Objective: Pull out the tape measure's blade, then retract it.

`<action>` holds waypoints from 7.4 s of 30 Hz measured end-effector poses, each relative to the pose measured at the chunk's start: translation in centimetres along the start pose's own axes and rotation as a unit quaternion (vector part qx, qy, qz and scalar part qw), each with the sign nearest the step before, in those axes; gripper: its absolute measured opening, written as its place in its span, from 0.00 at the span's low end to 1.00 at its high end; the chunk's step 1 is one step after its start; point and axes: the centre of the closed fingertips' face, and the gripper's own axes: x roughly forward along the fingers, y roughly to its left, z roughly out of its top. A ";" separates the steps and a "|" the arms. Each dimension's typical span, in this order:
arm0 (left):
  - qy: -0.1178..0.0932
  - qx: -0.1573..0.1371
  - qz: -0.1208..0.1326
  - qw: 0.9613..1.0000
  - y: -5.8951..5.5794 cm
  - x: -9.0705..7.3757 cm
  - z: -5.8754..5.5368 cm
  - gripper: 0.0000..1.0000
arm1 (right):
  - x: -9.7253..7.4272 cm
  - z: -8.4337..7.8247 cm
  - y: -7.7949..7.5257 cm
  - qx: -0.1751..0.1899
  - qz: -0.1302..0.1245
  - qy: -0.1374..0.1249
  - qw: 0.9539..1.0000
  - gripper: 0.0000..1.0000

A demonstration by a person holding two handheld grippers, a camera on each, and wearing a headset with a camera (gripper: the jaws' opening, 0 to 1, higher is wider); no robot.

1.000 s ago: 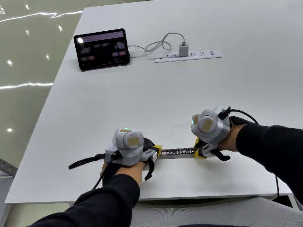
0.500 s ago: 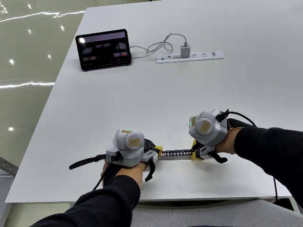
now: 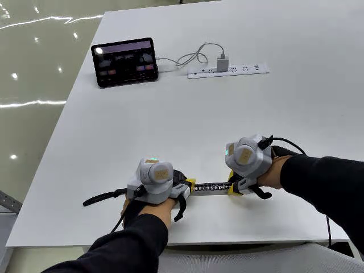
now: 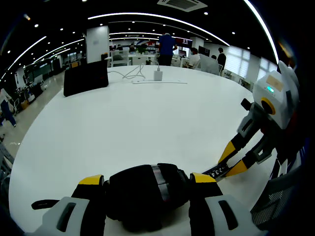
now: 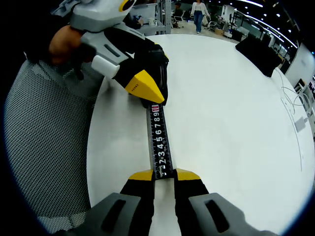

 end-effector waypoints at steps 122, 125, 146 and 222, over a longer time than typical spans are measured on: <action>-0.003 -0.017 -0.005 1.000 0.1 0.1 0.1 0.64 | 2.8 5.5 0.7 -0.007 0.001 -0.077 0.997 0.11; -0.003 -0.017 -0.007 1.000 0.1 0.1 0.1 0.64 | 2.8 5.6 0.7 -0.005 0.001 -0.079 0.997 0.11; -0.003 -0.023 -0.014 1.000 0.2 0.1 0.1 0.64 | 3.3 6.5 0.9 -0.003 -0.004 -0.088 0.996 0.11; -0.004 -0.022 -0.039 0.999 0.1 -0.1 0.0 0.64 | 3.9 8.1 1.3 -0.001 -0.003 -0.128 0.992 0.11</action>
